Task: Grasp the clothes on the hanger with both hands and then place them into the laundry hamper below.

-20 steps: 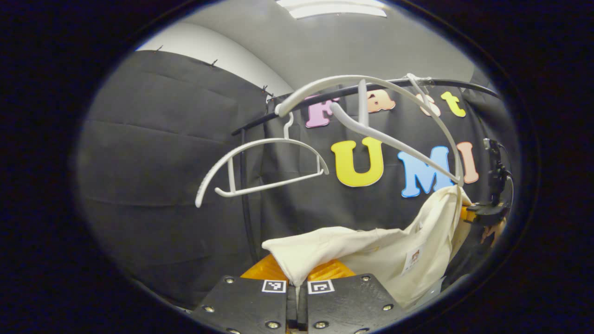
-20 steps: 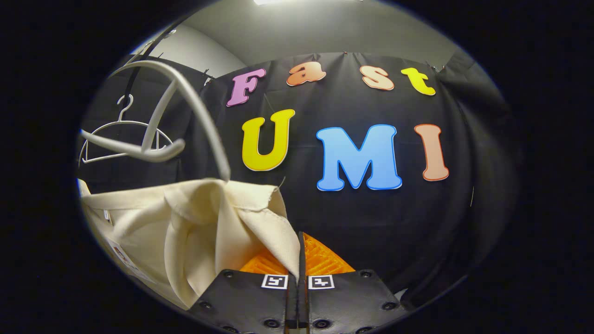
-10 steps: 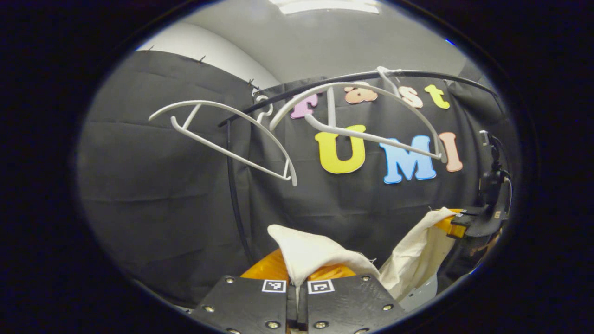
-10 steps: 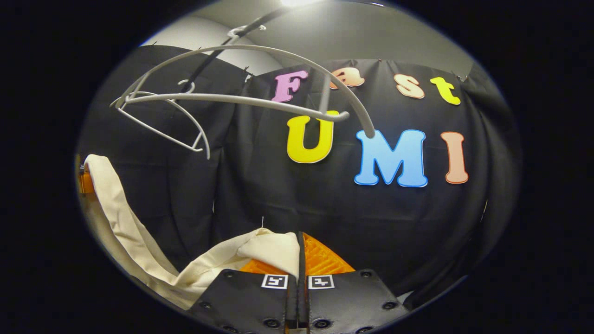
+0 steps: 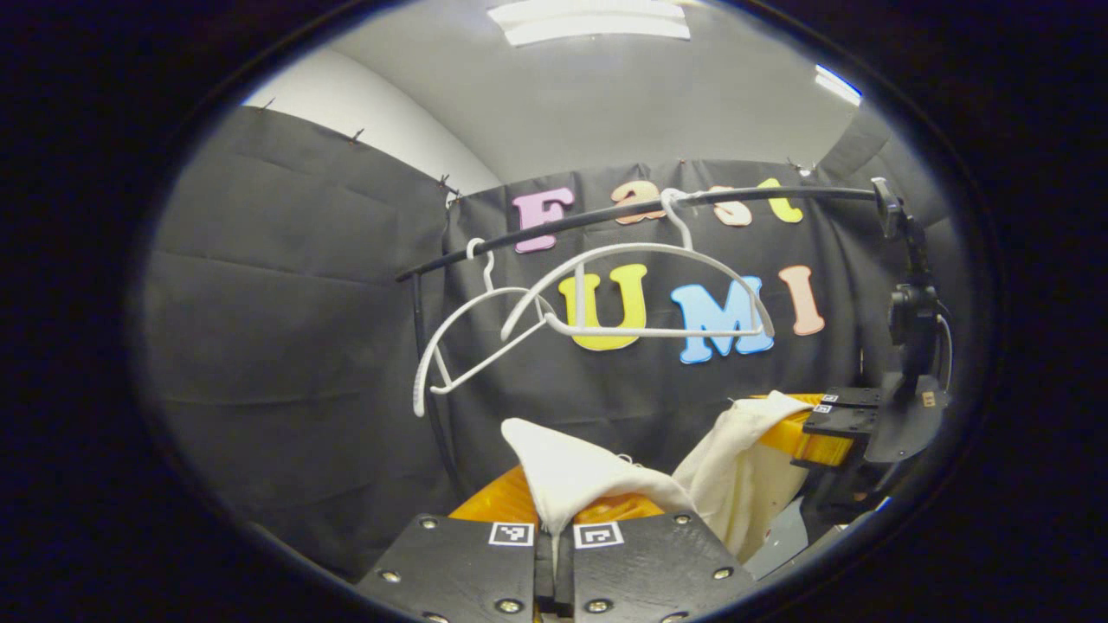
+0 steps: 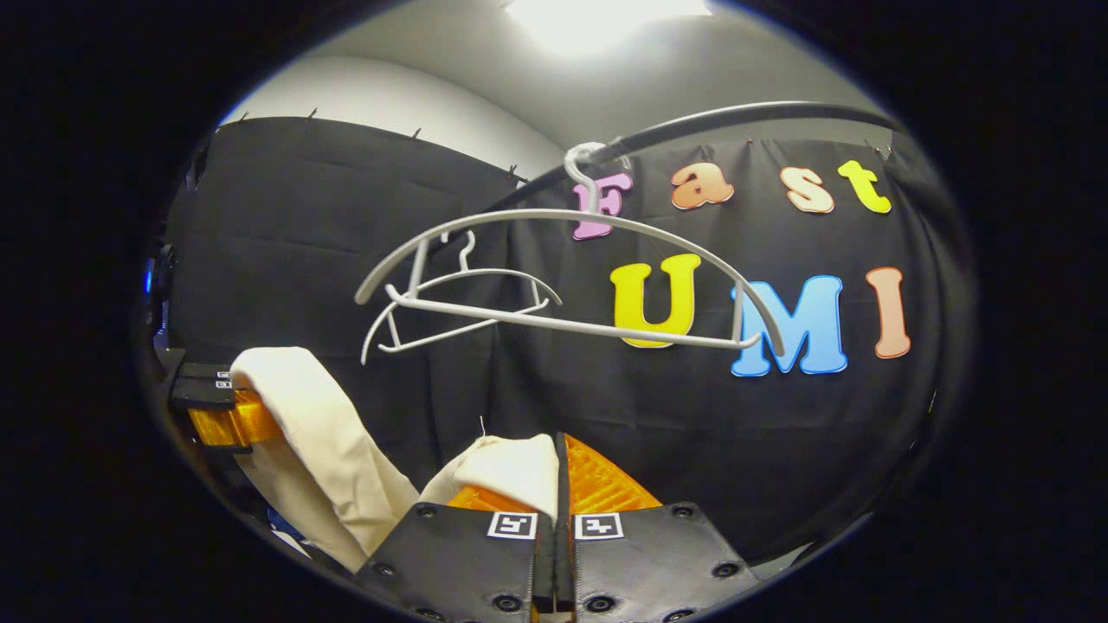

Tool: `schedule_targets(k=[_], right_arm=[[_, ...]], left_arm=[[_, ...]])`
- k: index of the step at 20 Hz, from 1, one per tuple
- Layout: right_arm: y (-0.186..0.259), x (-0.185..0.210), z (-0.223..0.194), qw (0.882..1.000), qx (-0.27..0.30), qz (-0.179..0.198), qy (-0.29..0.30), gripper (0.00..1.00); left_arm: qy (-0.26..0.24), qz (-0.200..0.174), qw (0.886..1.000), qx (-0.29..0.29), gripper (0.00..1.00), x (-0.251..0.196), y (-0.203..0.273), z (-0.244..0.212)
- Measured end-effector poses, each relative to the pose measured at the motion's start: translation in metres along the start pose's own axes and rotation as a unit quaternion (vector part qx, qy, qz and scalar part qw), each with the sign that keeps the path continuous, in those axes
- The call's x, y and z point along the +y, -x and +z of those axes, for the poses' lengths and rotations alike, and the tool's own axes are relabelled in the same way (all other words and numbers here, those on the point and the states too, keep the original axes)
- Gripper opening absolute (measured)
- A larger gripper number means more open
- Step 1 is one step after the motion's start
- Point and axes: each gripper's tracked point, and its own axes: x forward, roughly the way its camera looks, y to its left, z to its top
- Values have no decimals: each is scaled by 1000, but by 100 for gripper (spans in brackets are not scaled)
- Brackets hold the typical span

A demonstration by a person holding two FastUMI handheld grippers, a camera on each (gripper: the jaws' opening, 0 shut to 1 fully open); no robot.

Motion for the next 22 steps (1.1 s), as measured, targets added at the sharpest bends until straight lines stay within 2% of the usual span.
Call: schedule_targets(k=[3,6,10,16,22], right_arm=[[8,46,2,999,-1,34,-7,2],[13,82,-6,998,5,66,-5,2],[1,98,-52,996,40,84,-3,2],[7,114,-136,990,112,82,-6,2],[-9,98,-223,984,169,56,5,2]], left_arm=[[-17,-1,1000,12,2,14,22,-4],[-2,1,1000,20,2,19,35,-14],[16,28,998,56,2,38,30,-67],[54,67,990,108,2,60,18,-144],[60,79,985,144,2,46,-41,-207]])
